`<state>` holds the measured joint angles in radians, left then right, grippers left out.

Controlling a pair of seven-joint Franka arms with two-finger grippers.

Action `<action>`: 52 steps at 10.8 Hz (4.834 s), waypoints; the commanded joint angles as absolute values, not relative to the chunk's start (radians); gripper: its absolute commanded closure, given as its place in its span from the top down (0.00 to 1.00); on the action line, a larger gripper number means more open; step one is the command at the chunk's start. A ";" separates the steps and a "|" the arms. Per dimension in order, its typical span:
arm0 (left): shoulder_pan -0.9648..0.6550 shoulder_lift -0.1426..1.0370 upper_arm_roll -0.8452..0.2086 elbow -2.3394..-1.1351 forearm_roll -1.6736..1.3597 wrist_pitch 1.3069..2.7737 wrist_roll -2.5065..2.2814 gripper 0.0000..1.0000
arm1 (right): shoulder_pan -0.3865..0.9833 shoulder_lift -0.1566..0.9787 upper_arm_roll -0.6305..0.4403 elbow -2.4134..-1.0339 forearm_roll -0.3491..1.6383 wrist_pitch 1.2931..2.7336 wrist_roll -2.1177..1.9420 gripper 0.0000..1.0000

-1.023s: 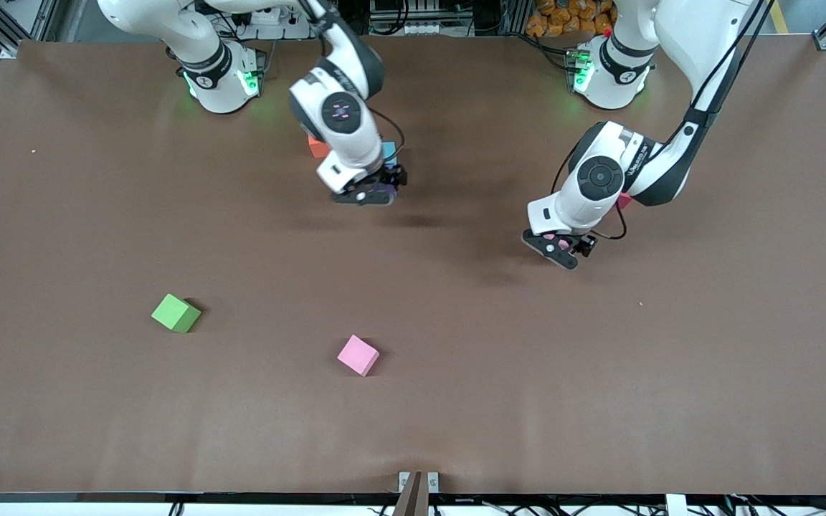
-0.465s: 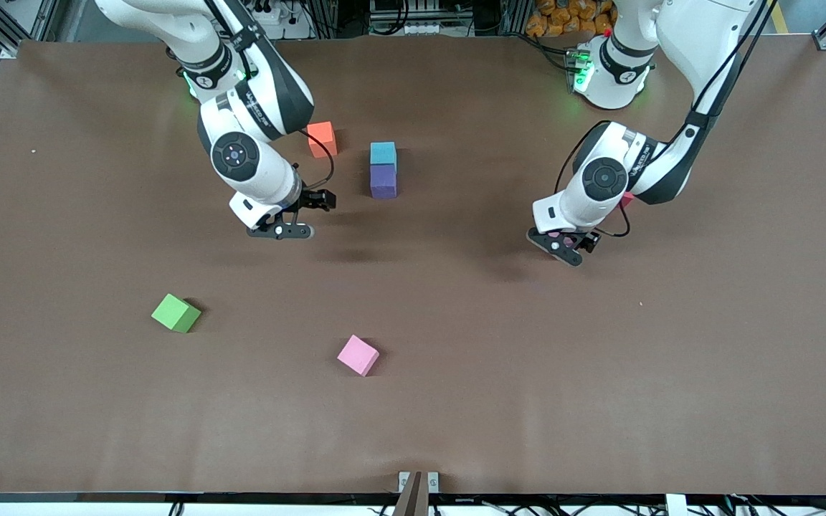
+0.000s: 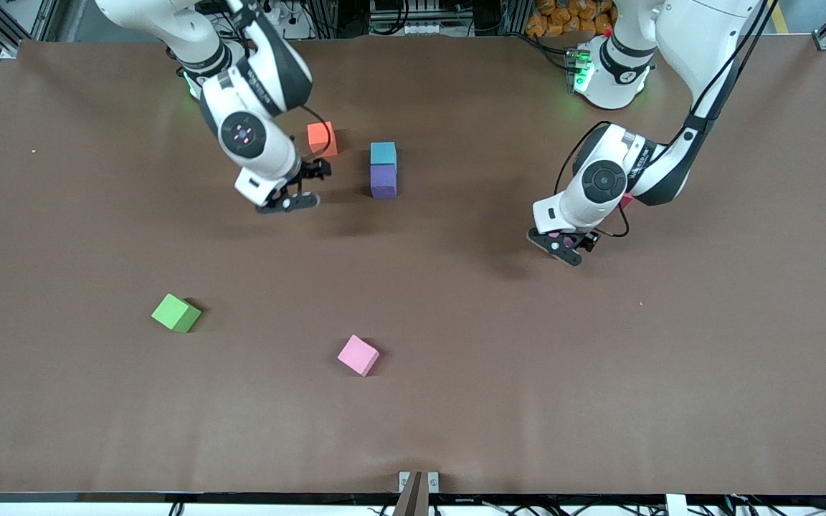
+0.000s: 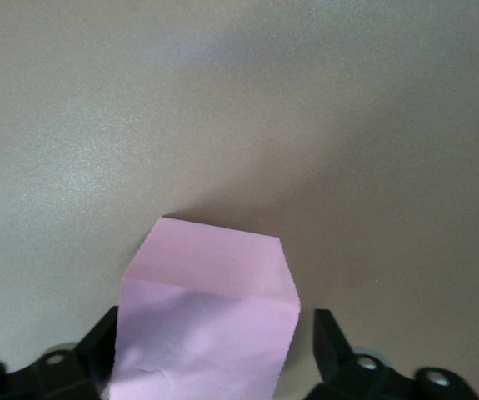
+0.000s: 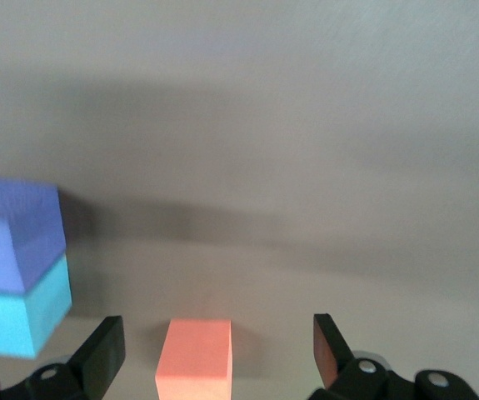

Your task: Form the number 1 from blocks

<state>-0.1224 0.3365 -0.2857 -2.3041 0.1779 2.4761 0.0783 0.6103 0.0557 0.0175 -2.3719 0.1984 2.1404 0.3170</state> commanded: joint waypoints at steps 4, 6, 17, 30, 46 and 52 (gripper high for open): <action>-0.113 0.338 -0.295 -2.296 0.193 2.488 0.002 0.00 | 0.756 0.005 0.018 -2.569 0.312 2.298 0.324 1.00; -0.141 0.328 -0.326 -2.267 0.192 2.485 -0.192 0.00 | 0.793 0.009 0.017 -2.606 0.402 2.341 0.325 1.00; -0.546 0.379 -0.415 -2.086 0.161 2.349 -1.093 0.00 | 0.796 0.018 0.015 -2.663 0.405 2.379 0.311 1.00; -0.790 0.623 -0.598 -1.876 0.147 2.358 -1.428 0.00 | 0.798 0.066 0.017 -2.686 0.407 2.459 0.325 0.65; -0.775 0.684 -0.526 -1.806 0.152 2.332 -1.282 0.00 | 0.580 -0.064 -0.005 -2.659 0.388 2.418 0.308 0.61; -0.784 0.686 -0.511 -1.804 0.152 2.332 -1.281 1.00 | 0.540 -0.054 -0.098 -2.556 0.246 2.422 0.307 0.62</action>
<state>-0.7788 0.6781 -0.5107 -1.8268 0.1325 2.3504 -1.2807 0.5674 -0.0426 -0.1001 -2.5763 0.2765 2.4299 0.3152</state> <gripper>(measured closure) 0.167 0.379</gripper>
